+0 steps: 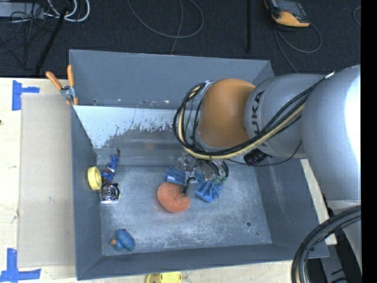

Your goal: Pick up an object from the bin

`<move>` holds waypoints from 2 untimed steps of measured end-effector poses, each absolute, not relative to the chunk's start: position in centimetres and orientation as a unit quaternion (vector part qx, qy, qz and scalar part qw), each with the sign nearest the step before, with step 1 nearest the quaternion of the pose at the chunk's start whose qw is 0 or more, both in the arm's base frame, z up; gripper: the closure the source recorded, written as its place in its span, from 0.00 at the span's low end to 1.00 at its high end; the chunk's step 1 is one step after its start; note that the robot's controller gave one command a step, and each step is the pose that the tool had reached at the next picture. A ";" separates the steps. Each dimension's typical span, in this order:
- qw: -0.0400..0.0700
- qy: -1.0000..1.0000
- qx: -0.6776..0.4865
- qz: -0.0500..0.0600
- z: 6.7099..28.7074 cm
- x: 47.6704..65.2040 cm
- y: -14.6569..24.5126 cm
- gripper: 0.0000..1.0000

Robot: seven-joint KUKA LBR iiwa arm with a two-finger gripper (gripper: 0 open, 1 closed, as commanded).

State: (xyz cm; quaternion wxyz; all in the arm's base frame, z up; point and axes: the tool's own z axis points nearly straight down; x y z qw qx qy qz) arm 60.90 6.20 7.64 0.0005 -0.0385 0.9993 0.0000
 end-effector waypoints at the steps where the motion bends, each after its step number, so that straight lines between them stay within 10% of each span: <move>1: 0.001 0.999 -0.038 0.000 7.6 60.9 6.2 1.00; 2: 0.004 0.999 -0.046 0.001 23.7 59.4 9.4 1.00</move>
Offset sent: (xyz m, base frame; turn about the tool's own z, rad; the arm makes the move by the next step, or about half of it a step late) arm -0.0169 0.0313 0.1585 -0.0115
